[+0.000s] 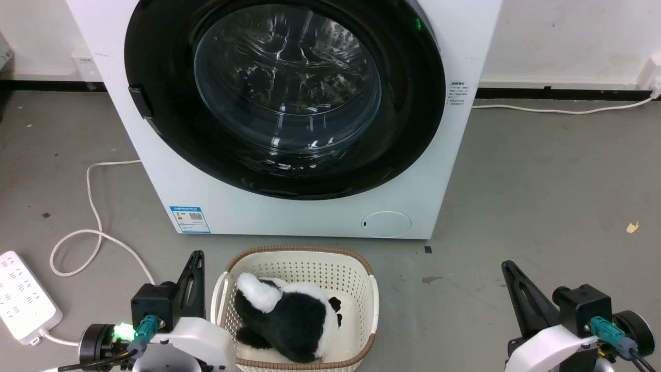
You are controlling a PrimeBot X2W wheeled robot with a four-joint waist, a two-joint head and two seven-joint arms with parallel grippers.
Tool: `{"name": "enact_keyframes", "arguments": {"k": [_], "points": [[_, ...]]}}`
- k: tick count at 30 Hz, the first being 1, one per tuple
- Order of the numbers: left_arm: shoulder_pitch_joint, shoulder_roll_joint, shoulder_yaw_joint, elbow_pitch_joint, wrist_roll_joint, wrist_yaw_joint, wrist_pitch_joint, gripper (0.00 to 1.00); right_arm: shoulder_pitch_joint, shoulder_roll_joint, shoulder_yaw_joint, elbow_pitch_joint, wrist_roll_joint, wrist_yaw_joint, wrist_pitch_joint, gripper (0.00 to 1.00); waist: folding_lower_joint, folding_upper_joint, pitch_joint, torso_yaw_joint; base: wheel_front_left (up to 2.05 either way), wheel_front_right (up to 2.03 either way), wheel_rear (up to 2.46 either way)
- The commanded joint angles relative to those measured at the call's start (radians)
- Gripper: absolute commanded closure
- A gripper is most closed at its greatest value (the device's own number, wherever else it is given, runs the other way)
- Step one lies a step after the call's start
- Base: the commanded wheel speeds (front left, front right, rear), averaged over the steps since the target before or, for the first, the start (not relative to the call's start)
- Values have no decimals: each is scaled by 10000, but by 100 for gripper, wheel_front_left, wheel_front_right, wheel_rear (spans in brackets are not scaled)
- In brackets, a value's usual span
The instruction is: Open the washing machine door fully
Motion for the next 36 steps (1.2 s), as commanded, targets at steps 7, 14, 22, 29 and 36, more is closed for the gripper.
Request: {"name": "enact_keyframes", "arguments": {"k": [7, 14, 22, 29, 36], "points": [[-3, 0, 5, 4, -20, -1, -2, 0, 5, -2, 4, 4, 8, 0, -2, 0, 0, 0, 0, 0, 0, 0, 0], [-6, 1, -47, 24, -111, 58, -127, 0, 5, 1, -45, -22, 173, 0, -127, 0, 0, 0, 15, -5, 0, 0, 0], [-10, 1, -128, 51, -213, 125, -295, 0, 21, 4, -35, -125, 225, -1, -294, 0, 0, 0, 43, 6, 0, 0, 0], [-33, 2, -199, 50, -303, 186, -441, 0, 1, -5, -44, -226, 266, -2, -441, 0, 0, 0, 116, 29, 0, 0, 0], [-121, 3, -285, 3, -389, 257, -566, 0, -141, -83, -100, -262, 352, -2, -566, 0, 0, 0, 290, 91, 0, 0, 0]]}}
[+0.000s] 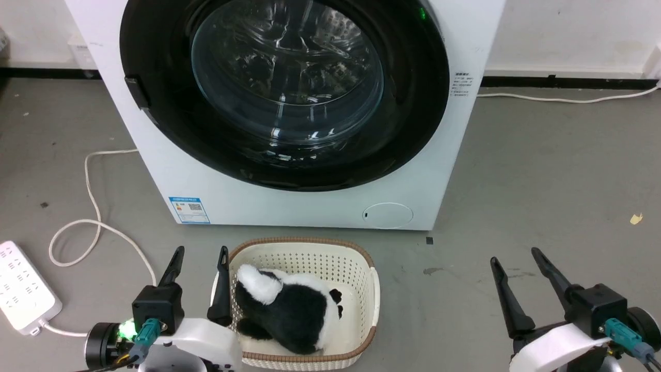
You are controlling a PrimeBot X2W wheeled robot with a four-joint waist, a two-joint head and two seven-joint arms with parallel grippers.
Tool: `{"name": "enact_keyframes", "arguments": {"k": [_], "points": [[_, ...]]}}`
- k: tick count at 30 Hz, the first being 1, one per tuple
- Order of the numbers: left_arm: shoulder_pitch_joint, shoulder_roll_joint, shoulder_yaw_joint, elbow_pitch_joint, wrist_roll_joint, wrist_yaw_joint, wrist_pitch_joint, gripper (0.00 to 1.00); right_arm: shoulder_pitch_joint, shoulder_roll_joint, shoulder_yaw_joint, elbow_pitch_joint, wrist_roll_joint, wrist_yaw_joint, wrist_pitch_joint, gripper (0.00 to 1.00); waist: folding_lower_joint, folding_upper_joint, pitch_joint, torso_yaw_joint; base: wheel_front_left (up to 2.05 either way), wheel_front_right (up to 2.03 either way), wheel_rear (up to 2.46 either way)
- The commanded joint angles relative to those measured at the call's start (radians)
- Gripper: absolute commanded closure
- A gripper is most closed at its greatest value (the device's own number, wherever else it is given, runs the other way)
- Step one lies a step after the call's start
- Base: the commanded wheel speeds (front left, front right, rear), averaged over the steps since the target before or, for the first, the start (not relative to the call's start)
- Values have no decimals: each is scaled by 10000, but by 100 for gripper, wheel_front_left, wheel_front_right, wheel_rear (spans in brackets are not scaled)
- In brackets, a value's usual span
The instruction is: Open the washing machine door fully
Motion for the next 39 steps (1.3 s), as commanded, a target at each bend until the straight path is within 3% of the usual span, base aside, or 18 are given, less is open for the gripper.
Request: {"name": "enact_keyframes", "arguments": {"k": [1, 15, 16, 17, 18, 39], "points": [[-134, 5, -67, -44, -115, 111, -146, 0, -214, -105, -46, -111, 149, -2, -134, 0, 0, 0, 107, 52, 0, 0, 0], [-470, 6, -297, -209, -342, 335, -418, 0, -1123, -718, -140, -93, 952, -3, -405, 0, 0, 0, 715, 355, 0, 0, 0], [-498, 6, -312, -226, -356, 355, -439, 0, -1225, -774, -151, -75, 1054, -3, -426, 21, 0, 0, 765, 380, 0, 0, 0], [-523, 6, -326, -243, -372, 374, -459, 0, -1330, -823, -172, -50, 1176, -3, -447, 74, 0, 0, 816, 406, 0, 0, 0], [-548, 6, -340, -254, -388, 392, -480, 0, -1445, -870, -200, -23, 1299, -3, -468, 100, 0, 0, 867, 430, 0, 0, 0], [-1161, 8, -788, -510, -920, 865, -919, 0, -4965, -1199, -1395, 1595, 3873, -5, 913, 100, 0, 0, 2044, 1098, 0, 0, 0]]}}
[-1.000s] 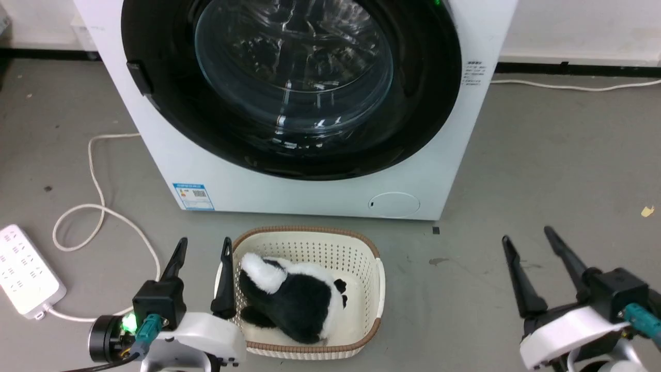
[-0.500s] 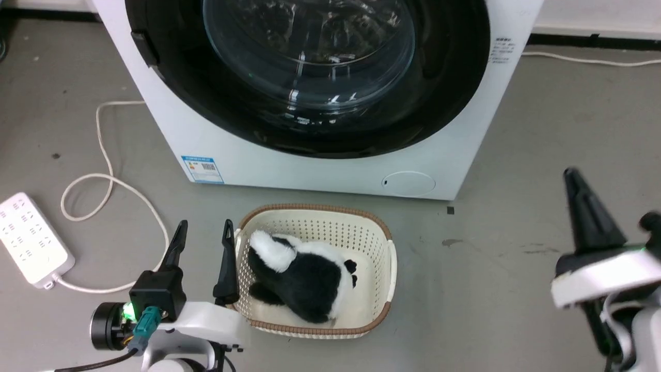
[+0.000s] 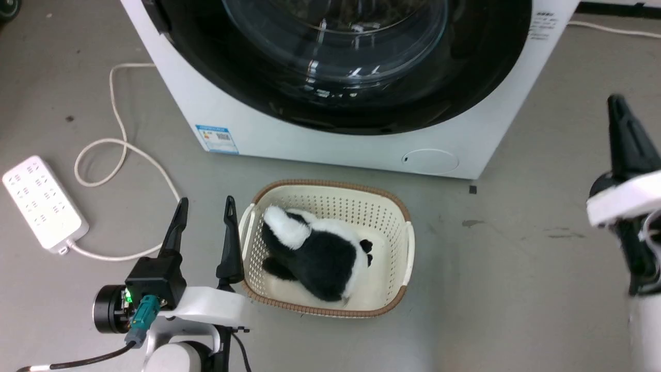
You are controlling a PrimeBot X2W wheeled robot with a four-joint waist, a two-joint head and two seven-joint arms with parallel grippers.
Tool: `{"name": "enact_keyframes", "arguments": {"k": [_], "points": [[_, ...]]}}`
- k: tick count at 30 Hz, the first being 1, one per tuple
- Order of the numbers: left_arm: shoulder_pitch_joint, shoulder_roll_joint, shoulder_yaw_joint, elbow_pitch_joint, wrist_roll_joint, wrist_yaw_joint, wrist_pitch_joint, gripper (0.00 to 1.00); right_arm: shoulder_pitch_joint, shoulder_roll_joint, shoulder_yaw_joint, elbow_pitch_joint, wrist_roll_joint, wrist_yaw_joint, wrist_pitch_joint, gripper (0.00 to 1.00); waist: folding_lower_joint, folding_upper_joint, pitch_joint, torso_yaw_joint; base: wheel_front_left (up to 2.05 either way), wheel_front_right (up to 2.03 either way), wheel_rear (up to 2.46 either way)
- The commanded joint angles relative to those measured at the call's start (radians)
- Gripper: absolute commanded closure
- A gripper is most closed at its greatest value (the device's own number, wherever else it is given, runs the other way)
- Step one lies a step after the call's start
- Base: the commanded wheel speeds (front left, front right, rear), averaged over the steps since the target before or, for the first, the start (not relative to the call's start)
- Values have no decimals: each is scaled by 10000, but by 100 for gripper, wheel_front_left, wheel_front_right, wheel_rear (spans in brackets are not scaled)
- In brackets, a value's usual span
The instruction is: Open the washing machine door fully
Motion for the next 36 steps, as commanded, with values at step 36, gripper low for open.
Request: {"name": "enact_keyframes", "arguments": {"k": [36], "points": [[-873, 10, -747, -403, -951, 772, -913, 0, -8262, -623, -4600, 6654, 1921, -6, 5952, 100, -1, 0, 2011, 1651, 0, 0, 0]]}}
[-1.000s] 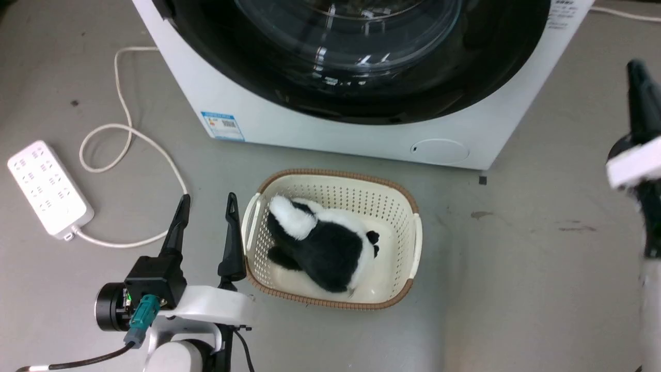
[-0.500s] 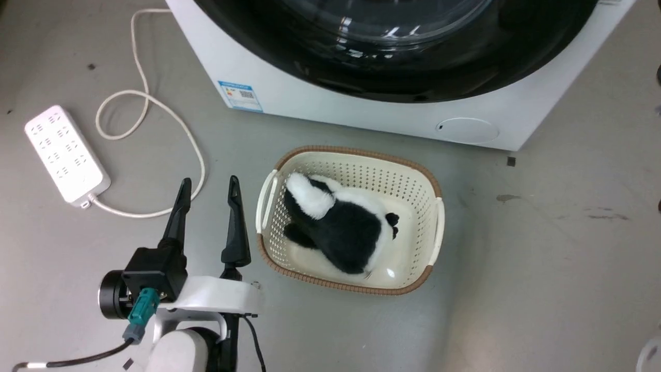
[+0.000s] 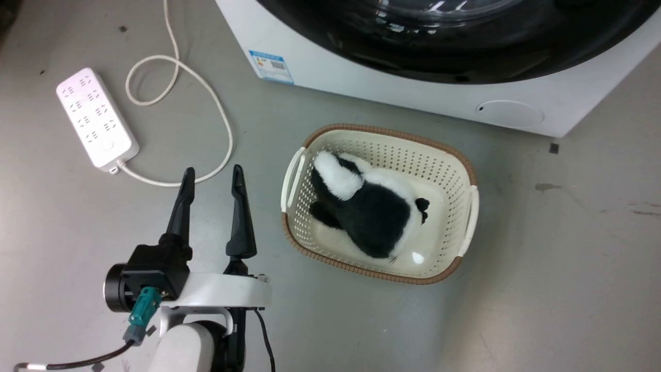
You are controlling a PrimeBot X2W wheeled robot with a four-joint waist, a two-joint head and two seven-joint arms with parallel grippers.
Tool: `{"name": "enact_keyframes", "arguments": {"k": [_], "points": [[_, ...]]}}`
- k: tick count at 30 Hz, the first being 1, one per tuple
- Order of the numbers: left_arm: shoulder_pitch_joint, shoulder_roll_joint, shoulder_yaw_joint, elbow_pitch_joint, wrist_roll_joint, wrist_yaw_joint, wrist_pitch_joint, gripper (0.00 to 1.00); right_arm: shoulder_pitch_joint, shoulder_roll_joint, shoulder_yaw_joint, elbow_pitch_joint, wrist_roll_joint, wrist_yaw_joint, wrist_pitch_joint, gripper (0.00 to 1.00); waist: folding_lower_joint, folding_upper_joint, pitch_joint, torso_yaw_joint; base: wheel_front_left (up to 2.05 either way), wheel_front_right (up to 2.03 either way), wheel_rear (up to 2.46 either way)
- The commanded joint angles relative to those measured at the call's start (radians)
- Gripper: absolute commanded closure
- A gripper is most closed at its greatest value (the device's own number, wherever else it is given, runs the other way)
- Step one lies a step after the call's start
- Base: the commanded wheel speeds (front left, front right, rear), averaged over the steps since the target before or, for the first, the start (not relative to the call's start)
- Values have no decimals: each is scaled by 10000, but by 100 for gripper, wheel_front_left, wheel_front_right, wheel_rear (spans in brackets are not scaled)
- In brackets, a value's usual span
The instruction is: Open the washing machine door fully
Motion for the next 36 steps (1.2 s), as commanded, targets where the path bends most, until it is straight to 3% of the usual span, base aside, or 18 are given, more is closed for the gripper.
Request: {"name": "enact_keyframes", "arguments": {"k": [1, 16, 21, 30, 36], "points": [[-189, 10, -118, -68, -83, 86, -148, 0, -593, -130, -292, 335, 109, -4, 282, 100, 0, 0, 154, 139, 0, 0, 0], [-508, 12, -402, -164, -436, 412, -482, 0, -1637, -277, -1921, 1090, 313, -5, 2500, 100, 0, 0, 367, 580, 0, 0, 0], [-399, 12, -442, -24, -437, 382, -567, 0, -811, 44, -2405, 637, 618, -6, 3117, 100, 0, 0, -127, 510, 0, 0, 0], [141, 12, -399, 326, -261, 133, -567, 0, 1659, 1368, -2582, -861, 980, -6, 3881, 100, 0, 0, -1442, 117, 0, 0, 0], [503, 12, -282, 493, -148, -43, -567, 0, 3003, 1664, -2315, -1567, 1633, -6, 4543, 100, 0, 0, -2174, 6, 0, 0, 0]]}}
